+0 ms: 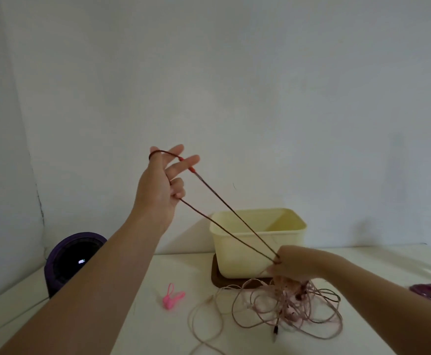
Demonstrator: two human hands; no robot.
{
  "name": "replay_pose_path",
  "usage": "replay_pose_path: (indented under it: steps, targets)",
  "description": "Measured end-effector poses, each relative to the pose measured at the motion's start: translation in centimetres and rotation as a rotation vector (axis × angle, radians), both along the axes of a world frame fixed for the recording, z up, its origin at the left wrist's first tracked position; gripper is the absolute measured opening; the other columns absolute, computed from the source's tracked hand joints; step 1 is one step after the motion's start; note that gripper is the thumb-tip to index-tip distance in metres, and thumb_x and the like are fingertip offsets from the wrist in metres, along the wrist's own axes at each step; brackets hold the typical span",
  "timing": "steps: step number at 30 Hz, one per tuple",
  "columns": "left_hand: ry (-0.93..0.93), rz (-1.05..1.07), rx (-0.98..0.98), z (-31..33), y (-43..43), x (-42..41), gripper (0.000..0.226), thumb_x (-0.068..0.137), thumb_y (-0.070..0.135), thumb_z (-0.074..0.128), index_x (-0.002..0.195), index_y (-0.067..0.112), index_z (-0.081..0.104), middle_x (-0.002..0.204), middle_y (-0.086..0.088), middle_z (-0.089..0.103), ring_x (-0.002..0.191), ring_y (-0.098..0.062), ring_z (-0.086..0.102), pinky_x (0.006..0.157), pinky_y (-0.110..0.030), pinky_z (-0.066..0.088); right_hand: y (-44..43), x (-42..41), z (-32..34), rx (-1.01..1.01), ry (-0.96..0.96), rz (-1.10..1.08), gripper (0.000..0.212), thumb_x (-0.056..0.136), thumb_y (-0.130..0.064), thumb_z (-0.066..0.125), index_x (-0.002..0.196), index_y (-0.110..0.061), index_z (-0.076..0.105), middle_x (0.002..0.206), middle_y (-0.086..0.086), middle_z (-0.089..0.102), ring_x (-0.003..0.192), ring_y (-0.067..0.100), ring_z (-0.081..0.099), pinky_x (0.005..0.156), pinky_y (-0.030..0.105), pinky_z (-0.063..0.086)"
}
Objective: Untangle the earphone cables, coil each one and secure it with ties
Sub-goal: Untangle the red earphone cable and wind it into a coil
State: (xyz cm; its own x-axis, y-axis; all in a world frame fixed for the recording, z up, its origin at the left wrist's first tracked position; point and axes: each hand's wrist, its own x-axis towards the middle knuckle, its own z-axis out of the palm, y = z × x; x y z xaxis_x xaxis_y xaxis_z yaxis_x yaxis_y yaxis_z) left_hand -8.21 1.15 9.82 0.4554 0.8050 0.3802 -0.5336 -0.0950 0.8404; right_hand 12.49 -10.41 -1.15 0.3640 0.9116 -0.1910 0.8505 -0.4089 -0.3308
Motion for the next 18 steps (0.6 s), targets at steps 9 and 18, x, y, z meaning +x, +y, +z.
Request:
replay_pose_path:
  steps: [9, 18]
  targets:
    - [0.263, 0.4, 0.319, -2.3, 0.9, 1.3, 0.034, 0.1, 0.032, 0.025, 0.112, 0.032, 0.057, 0.113, 0.016, 0.063, 0.046, -0.008, 0.036, 0.047, -0.013, 0.034, -0.8, 4.1, 7.7, 0.179, -0.202, -0.233, 0.034, 0.101, -0.02, 0.036, 0.1, -0.005, 0.066, 0.099, 0.008, 0.073, 0.064, 0.008, 0.053, 0.053, 0.015, 0.034]
    - [0.283, 0.322, 0.296, -1.8, 0.7, 2.4, 0.035, 0.101, 0.032, 0.027, 0.101, 0.028, 0.062, 0.108, 0.014, 0.067, 0.044, -0.008, 0.039, 0.054, -0.023, 0.033, -1.8, 3.4, 14.3, 0.836, 0.347, -0.166, 0.036, 0.101, -0.026, 0.038, 0.087, -0.008, 0.065, 0.065, 0.004, 0.062, 0.045, 0.014, 0.032, 0.043, 0.022, 0.024]
